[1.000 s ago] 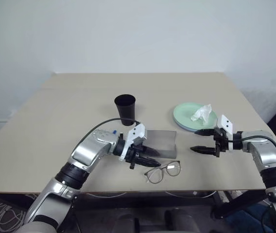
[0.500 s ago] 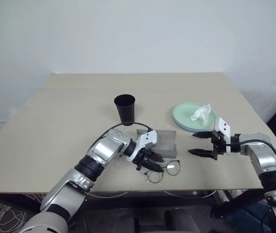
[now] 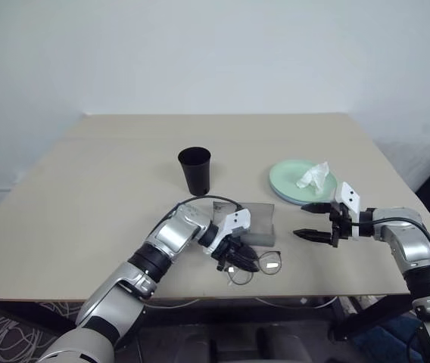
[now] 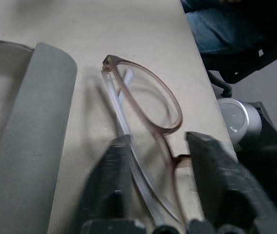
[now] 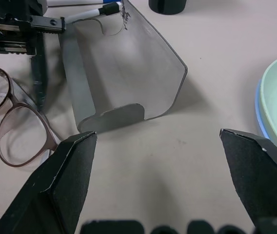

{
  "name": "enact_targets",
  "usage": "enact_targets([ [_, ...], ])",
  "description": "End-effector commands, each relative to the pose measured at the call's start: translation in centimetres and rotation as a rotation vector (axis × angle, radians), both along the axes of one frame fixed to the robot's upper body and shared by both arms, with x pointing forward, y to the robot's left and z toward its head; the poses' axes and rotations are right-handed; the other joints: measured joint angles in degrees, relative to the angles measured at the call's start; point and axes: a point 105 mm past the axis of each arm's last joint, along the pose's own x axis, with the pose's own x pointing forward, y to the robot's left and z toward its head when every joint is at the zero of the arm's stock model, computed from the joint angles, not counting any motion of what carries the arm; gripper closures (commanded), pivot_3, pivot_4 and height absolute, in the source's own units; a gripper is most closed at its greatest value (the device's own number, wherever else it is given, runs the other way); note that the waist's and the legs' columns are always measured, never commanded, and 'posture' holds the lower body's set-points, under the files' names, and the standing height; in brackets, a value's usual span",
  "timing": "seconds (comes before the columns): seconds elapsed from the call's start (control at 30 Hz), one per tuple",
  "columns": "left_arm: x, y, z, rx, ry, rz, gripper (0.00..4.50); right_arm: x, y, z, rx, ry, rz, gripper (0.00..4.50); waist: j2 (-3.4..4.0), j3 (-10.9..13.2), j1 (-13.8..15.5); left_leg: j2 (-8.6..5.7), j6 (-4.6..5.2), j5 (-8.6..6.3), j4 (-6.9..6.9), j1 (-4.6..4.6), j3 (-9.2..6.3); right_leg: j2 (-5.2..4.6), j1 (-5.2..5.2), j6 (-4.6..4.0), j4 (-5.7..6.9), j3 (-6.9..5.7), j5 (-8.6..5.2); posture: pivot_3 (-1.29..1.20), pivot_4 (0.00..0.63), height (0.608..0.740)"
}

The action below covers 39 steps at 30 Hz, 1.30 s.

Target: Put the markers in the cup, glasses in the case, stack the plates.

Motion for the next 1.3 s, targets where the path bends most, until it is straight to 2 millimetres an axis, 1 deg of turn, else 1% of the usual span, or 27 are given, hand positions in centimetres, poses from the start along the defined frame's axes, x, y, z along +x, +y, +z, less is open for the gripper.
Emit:
enact_targets([
  [0.03,0.7,-0.2,0.9,0.002,-0.060,-0.008,4.24,0.7,0.1,1.5,0.010,-0.064,0.000,0.11,0.00,0.0,0.0,0.00,0.00,0.00,0.01,0.01,0.00,0.00,0.02,0.00,-0.01,0.00,0.00,0.00,0.000,0.740],
  [0.33,1.1,-0.1,1.2,-0.010,-0.081,0.001,4.24,1.1,0.0,1.5,0.003,-0.071,-0.007,0.11,-0.01,0.0,0.0,-0.03,0.13,0.08,0.11,0.02,0.00,0.00,0.08,0.00,-0.01,0.03,0.00,0.00,0.000,0.740],
  [0.43,1.1,-0.2,1.9,-0.038,-0.090,-0.005,4.24,1.3,-0.1,1.7,0.001,-0.074,-0.013,0.11,-0.01,0.0,0.0,-0.03,0.16,0.10,0.13,0.03,0.02,-0.01,0.07,0.00,-0.01,0.06,0.00,0.00,0.000,0.740],
  [0.7,1.1,0.6,4.9,-0.115,-0.157,-0.033,4.24,2.0,-1.7,2.0,-0.002,-0.073,-0.048,0.11,0.00,0.0,-0.1,-0.04,0.21,0.13,0.09,0.01,0.04,0.00,0.03,0.00,0.01,0.09,0.00,0.00,0.000,0.740],
  [0.87,2.3,1.0,8.6,-0.205,-0.226,-0.001,4.24,2.3,-2.2,2.4,0.004,-0.065,-0.047,0.11,-0.04,0.0,0.0,-0.14,0.20,0.12,-0.03,-0.01,0.01,0.00,-0.01,0.00,0.01,0.19,0.00,0.00,0.000,0.740],
  [0.93,2.9,1.1,9.6,-0.225,-0.245,0.016,4.24,2.4,-2.3,2.4,0.003,-0.064,-0.046,0.11,-0.07,0.0,0.0,-0.15,0.21,0.12,-0.04,-0.04,-0.01,0.00,-0.02,0.00,0.00,0.19,0.00,0.00,0.000,0.740],
  [1.0,3.0,1.2,9.7,-0.222,-0.250,0.015,4.24,2.4,-2.3,2.3,0.003,-0.063,-0.045,0.11,-0.06,0.0,0.0,-0.19,0.21,0.12,-0.04,-0.03,-0.05,0.00,0.01,0.00,0.00,0.20,0.00,0.00,0.000,0.740],
  [1.17,2.0,0.7,7.8,-0.153,-0.229,-0.049,4.24,2.3,-1.9,1.9,0.009,-0.060,-0.040,0.11,-0.06,0.0,-0.1,-0.24,0.22,0.12,-0.05,0.01,0.03,0.00,0.02,0.06,0.00,0.37,0.03,0.00,0.000,0.740],
  [1.27,1.6,0.4,6.8,-0.113,-0.224,-0.083,3.68,2.3,-1.7,1.8,0.012,-0.061,-0.040,0.11,-0.07,0.0,-0.1,-0.24,0.22,0.12,-0.03,0.01,0.03,0.05,0.02,0.09,0.01,0.44,0.05,0.00,0.000,0.740],
  [1.3,1.6,0.3,6.6,-0.101,-0.230,-0.094,3.41,2.2,-1.7,1.7,0.013,-0.061,-0.040,0.11,-0.06,0.0,-0.1,-0.24,0.23,0.12,-0.02,0.01,0.03,0.08,0.02,0.09,0.02,0.47,0.05,0.00,0.000,0.740],
])
